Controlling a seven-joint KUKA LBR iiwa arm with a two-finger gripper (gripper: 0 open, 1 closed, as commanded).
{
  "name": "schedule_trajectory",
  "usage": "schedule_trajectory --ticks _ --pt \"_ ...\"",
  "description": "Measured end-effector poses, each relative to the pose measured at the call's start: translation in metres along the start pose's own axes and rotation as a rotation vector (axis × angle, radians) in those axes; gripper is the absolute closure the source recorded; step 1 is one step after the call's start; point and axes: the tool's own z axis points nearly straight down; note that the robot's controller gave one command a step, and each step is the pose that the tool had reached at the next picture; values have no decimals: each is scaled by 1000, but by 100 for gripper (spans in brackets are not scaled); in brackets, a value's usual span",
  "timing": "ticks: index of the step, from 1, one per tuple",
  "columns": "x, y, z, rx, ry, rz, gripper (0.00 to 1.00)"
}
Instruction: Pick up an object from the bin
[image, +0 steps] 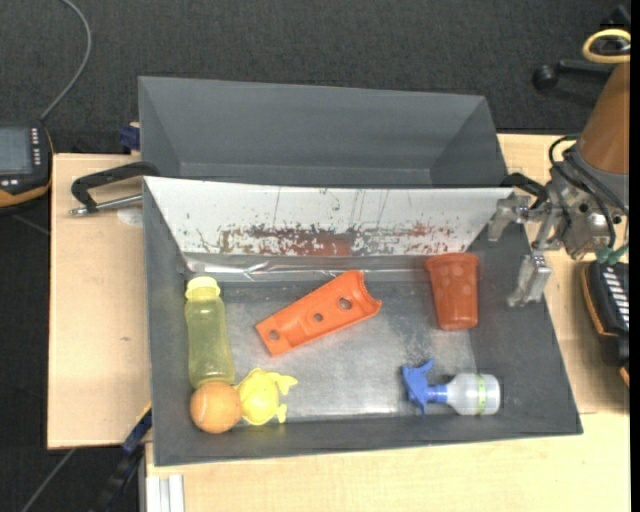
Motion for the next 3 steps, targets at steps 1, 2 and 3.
schedule_trajectory --ticks 1,2,3 --pt "-2 1 -5 2 -9 -3 0" --pt "-3 33 56 1 -9 -68 0" --pt "2 63 92 1 -9 -37 0"
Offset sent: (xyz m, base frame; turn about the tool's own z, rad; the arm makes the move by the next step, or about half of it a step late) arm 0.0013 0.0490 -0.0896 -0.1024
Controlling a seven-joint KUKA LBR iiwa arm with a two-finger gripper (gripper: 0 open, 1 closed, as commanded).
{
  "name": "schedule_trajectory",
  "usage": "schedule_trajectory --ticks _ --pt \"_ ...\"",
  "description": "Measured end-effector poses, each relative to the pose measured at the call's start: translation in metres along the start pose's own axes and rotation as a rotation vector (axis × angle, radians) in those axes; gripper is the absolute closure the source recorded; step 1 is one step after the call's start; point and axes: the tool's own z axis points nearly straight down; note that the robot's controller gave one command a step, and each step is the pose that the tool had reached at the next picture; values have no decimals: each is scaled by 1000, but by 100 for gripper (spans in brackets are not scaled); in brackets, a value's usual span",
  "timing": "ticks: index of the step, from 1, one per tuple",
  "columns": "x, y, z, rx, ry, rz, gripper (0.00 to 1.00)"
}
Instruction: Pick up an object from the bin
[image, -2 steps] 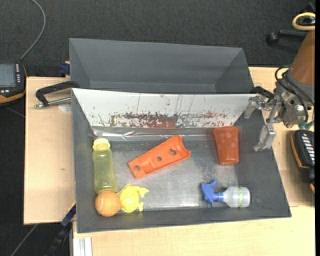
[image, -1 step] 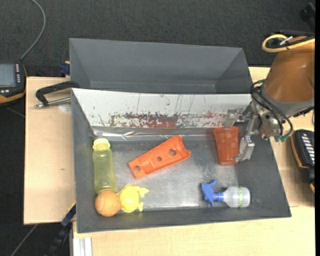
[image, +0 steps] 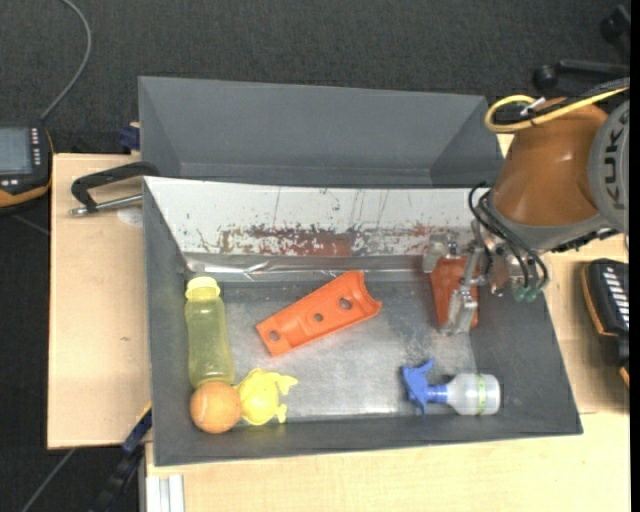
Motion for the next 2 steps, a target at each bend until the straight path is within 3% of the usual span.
schedule_trajectory --ticks 1,2 --pt "-15 -1 24 1 -6 -154 0" --pt "-16 0 33 3 -7 -190 0"
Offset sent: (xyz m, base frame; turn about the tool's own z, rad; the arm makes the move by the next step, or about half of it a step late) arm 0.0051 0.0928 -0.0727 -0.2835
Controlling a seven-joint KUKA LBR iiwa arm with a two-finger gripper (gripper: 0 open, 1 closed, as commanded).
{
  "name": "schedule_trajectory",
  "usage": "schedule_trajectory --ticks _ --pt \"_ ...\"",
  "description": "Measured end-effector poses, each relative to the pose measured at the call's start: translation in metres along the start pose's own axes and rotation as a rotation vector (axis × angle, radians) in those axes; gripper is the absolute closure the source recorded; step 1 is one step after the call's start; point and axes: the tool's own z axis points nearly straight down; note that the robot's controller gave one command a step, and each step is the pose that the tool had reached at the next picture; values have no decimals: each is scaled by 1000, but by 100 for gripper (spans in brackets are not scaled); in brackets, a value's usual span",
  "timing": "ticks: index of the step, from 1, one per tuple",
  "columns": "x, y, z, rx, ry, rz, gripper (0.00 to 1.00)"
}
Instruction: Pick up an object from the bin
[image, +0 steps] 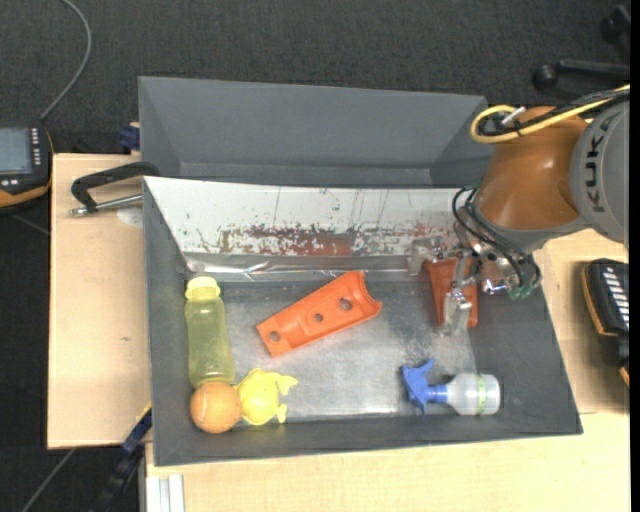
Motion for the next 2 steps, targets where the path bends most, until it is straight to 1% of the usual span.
schedule_trajectory --ticks 1,2 --pt "-10 41 -30 -6 0 21 0" --pt "10 61 15 0 -7 39 0"
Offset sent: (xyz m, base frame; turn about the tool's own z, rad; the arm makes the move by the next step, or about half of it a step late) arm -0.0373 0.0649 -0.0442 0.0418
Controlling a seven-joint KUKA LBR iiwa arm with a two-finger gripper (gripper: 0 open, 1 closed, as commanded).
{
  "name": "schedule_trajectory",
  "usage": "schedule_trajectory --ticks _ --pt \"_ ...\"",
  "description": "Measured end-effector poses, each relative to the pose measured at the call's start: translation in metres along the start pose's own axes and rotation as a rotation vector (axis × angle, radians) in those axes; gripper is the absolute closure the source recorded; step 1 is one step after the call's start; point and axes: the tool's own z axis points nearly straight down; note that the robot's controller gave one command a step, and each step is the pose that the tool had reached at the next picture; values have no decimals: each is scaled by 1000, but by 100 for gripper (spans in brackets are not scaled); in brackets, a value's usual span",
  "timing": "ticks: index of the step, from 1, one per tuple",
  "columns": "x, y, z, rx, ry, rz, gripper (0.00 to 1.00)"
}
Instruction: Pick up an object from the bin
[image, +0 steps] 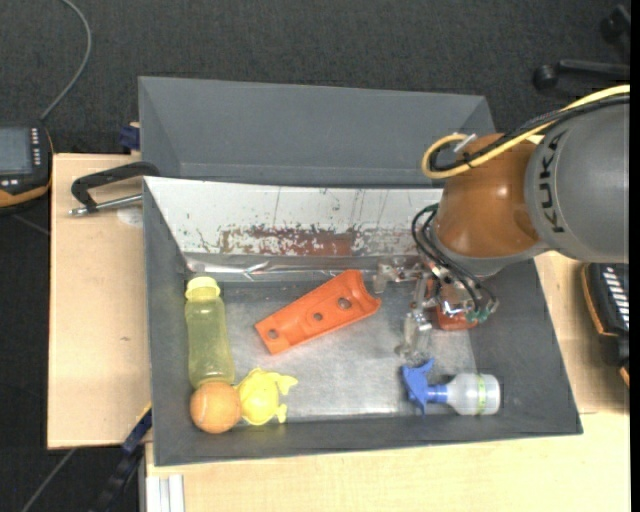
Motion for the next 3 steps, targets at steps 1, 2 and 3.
schedule_trajectory --ticks 1,2,3 --pt "-19 18 16 -5 6 -197 0" --pt "-31 32 19 -3 -1 -200 0" --pt "-35 64 31 -6 0 -87 100"
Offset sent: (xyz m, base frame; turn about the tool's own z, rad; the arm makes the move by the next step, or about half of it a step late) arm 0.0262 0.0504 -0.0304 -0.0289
